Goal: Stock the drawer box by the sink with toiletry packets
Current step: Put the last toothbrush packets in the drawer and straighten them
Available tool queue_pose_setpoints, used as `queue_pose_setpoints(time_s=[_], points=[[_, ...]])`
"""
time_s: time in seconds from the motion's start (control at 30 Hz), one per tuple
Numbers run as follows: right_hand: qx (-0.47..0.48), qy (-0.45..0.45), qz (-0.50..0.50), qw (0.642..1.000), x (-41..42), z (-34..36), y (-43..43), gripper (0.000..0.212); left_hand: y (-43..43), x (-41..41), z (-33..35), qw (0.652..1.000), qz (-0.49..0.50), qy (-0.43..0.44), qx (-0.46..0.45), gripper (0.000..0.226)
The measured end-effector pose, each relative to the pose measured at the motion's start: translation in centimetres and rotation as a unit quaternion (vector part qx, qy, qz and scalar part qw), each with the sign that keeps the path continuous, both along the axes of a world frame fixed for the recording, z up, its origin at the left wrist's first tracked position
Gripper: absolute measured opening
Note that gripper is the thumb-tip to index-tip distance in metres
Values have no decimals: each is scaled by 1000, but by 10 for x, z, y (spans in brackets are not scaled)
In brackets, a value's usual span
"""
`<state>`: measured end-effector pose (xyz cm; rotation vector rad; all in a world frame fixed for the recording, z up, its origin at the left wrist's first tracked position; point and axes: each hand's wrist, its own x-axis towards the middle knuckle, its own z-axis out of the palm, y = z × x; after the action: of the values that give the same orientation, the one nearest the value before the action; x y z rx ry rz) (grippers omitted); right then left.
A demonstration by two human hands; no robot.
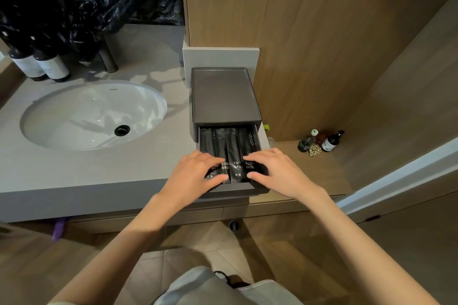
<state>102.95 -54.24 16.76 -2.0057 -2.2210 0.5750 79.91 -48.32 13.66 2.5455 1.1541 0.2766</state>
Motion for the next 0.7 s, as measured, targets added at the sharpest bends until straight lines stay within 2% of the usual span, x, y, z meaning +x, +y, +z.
queue_pose_setpoints(time_s=[0.07,0.17,0.33,0.7], points=[[-2,0,29,1000,-3,1,-10,48,-7,-8,-2,999,-16,31,4,59],[-10,-41,63,997,-8,-10,-16,44,-11,-14,-4,997,-32,70,6,49],[16,-64,50,997,-9,-26,-16,33,-12,-11,5,988,-55,142,4,41],[54,-49,21,997,-7,-25,2,30,7,-2,10,992,-6,123,29,41]])
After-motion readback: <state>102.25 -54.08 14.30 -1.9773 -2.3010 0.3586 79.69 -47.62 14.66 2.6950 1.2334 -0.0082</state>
